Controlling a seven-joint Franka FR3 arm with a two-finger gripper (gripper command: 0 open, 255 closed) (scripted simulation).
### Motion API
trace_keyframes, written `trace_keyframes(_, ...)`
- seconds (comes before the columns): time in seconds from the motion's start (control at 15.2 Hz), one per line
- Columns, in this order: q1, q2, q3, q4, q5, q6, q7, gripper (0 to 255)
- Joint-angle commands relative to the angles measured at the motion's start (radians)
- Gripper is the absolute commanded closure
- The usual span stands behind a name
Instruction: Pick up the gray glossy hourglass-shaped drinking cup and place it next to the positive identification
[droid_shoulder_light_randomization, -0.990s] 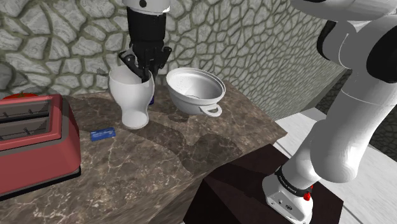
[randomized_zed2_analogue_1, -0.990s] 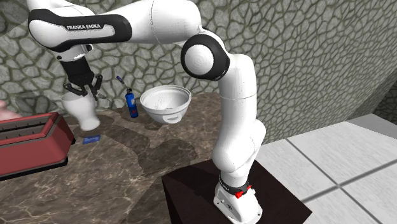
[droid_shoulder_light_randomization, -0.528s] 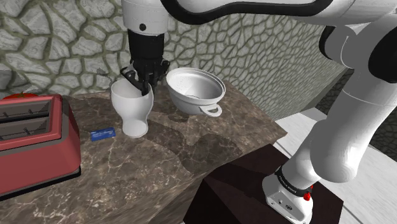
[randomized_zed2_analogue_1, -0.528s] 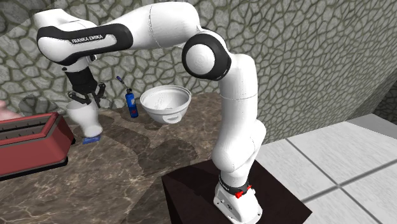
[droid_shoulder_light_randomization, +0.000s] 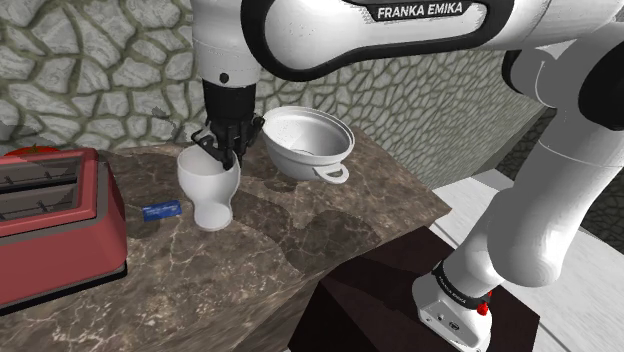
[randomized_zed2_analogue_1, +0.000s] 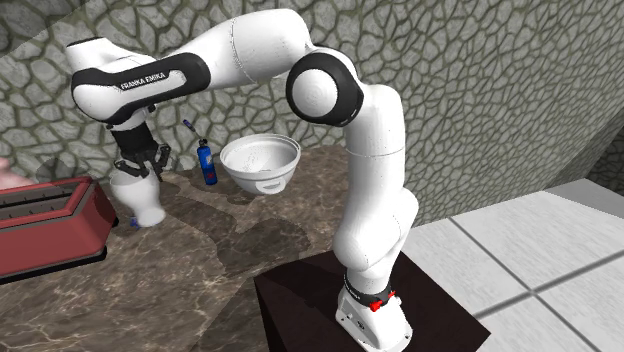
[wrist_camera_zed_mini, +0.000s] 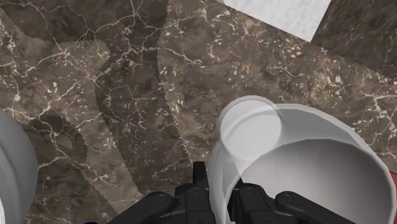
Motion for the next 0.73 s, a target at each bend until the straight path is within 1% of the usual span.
trace_keyframes(0.0,-0.001,0.003,-0.001,-0.024,-0.002,0.027,0.002,255)
trace_keyframes(0.66,-0.001,0.029,-0.007,-0.128,-0.022,0.152,0.020,255)
